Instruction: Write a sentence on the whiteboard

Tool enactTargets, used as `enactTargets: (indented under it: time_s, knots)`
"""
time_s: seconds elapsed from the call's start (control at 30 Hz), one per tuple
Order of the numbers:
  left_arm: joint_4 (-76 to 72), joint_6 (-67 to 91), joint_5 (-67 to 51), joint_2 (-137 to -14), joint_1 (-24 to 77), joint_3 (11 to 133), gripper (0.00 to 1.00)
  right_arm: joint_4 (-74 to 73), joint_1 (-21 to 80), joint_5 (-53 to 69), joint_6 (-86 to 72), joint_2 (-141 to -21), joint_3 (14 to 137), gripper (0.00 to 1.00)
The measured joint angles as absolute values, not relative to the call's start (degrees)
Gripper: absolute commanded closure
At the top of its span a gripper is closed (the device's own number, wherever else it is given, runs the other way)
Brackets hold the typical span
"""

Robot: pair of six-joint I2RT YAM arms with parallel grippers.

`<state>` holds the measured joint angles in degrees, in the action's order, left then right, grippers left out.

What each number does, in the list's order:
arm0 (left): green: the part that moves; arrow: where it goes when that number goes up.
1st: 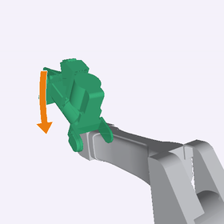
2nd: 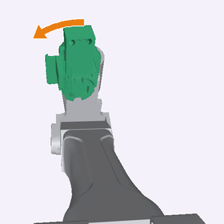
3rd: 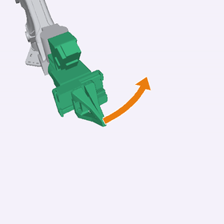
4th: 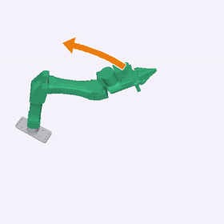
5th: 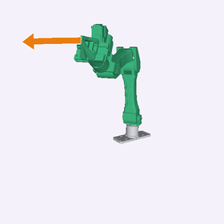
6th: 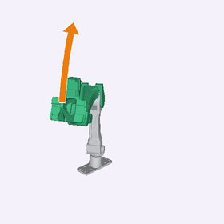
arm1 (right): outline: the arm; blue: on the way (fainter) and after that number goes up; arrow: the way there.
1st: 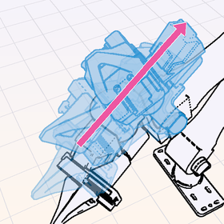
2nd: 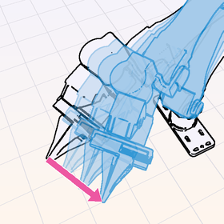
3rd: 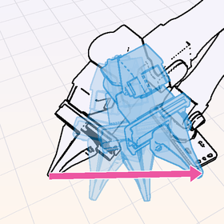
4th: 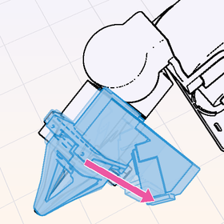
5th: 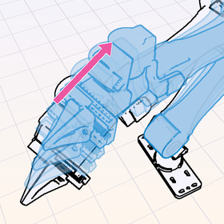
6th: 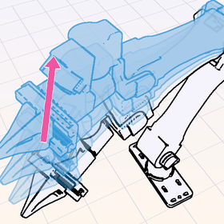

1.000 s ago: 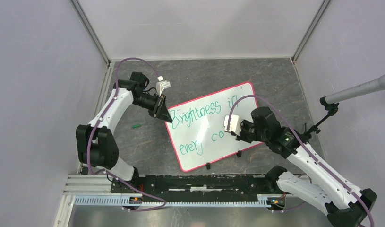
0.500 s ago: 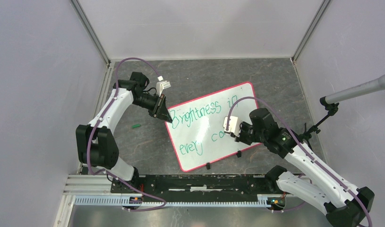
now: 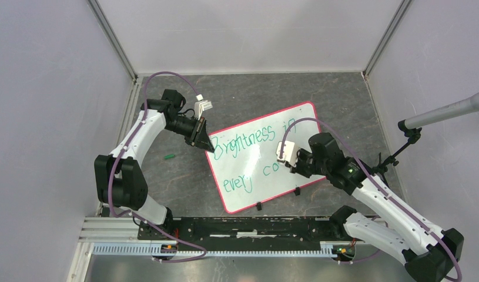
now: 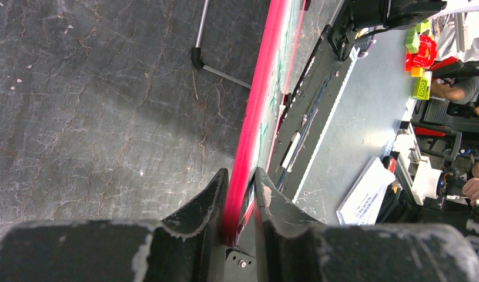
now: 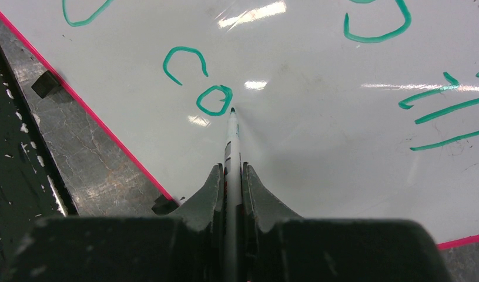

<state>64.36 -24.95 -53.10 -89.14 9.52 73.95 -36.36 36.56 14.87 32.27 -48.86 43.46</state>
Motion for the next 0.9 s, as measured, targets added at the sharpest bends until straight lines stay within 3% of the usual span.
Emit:
enactTargets:
  time_s: [0.9]
  knots:
    - [64.4, -24.9, -53.1, -89.1, 9.5, 74.0, 0.98, -39.0, 36.6, 12.3, 33.3, -50.1, 43.5, 1.0]
